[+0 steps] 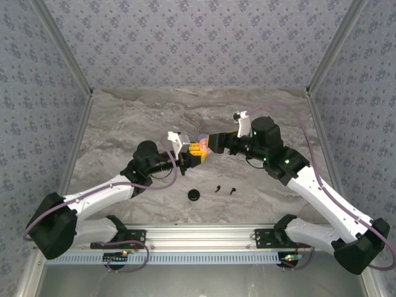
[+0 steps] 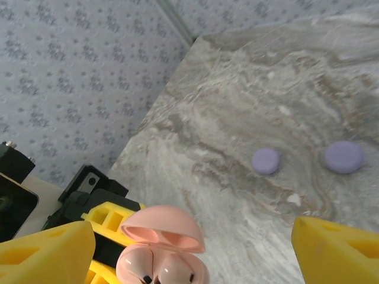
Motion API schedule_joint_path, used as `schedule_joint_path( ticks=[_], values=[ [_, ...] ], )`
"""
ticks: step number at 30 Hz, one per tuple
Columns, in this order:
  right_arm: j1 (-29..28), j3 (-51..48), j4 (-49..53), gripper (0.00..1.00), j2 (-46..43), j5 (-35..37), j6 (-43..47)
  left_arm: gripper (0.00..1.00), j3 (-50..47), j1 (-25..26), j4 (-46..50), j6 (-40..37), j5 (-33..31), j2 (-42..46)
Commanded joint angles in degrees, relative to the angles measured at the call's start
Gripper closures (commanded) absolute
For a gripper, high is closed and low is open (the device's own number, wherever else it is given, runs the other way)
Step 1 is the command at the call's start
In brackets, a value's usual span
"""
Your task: Insert wireless bluetooth earbuds into charging case
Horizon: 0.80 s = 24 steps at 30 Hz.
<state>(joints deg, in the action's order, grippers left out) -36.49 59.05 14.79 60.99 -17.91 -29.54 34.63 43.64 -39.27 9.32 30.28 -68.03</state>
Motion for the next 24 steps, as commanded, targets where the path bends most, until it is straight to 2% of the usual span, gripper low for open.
schedule_joint_path(
  ticks=[1,5,8,24],
  values=[
    [0.1,-0.5,-4.5,0.11,2.2,-10.7,-0.1,1.00,0.7,0.4,-2.6,0.1,2.1,0.1],
    [-0.3,0.2,-6.5,0.14,3.8,-14.1,-0.2,1.00,1.0,0.4,-2.4,0.1,2.3,-0.1],
    [-0.3,0.9,-6.8,0.22,4.2,-15.6,0.3,1.00,1.1,0.4,-1.8,-0.1,2.1,-0.2],
    [-0.4,-2.9,-7.1,0.26,-2.9,-12.5,5.2,1.00,1.6,0.4,-0.5,-0.5,1.8,-1.4]
  ],
)
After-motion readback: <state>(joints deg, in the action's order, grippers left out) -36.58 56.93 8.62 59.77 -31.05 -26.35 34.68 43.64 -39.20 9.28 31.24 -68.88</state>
